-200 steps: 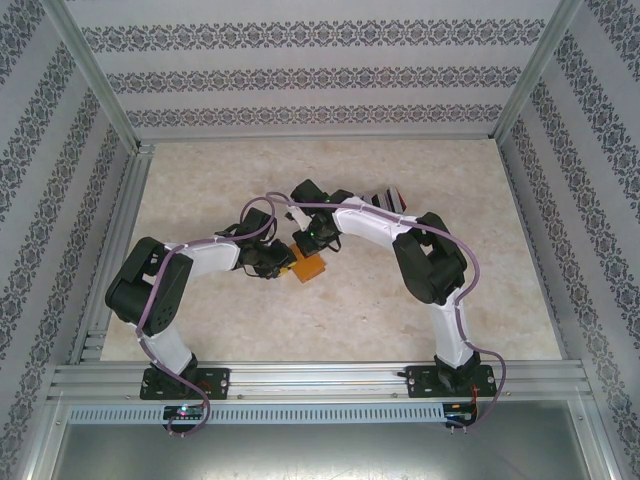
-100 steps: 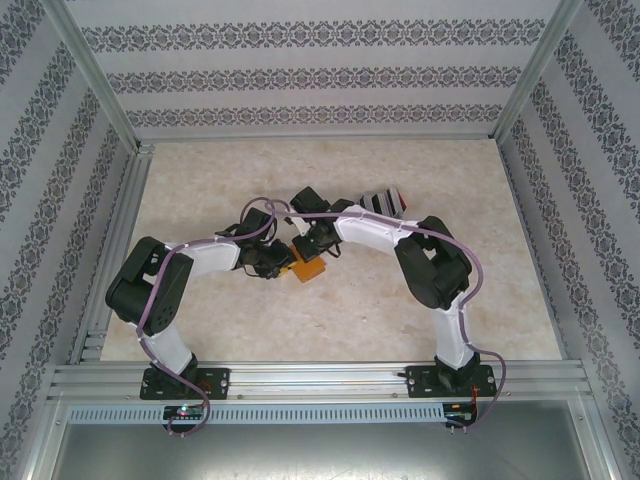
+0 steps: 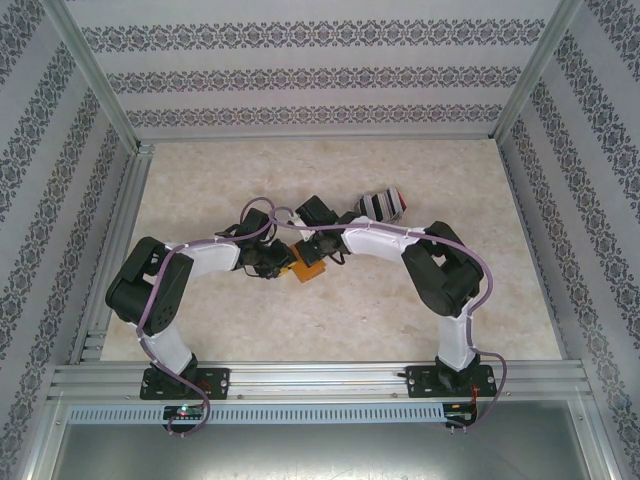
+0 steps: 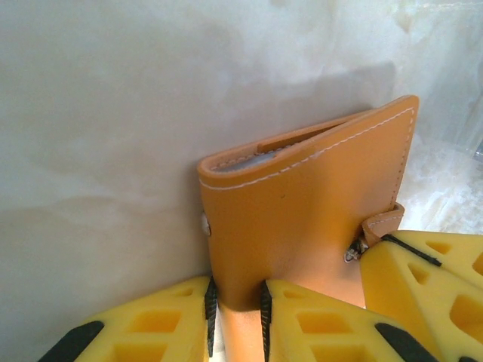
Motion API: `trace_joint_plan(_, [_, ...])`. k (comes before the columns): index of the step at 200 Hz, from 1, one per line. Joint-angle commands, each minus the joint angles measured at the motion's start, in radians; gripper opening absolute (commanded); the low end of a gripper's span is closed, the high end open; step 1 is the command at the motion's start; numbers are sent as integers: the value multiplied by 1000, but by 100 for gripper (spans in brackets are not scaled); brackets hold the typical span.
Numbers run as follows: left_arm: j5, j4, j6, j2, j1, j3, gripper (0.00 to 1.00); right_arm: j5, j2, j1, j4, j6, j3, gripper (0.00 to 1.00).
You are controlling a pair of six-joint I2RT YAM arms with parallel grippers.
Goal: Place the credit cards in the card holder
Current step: Close the button on the card holder.
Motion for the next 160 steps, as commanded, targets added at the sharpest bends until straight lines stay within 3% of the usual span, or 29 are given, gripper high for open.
trace_joint_plan(1, [-49,27,-2,29,-11,-26,25,18,45,27,-100,-17,-85,4])
trace_joint_plan(160, [-137,86,64,-8,-14,-110,25,144,48,151,127,162,-379,3])
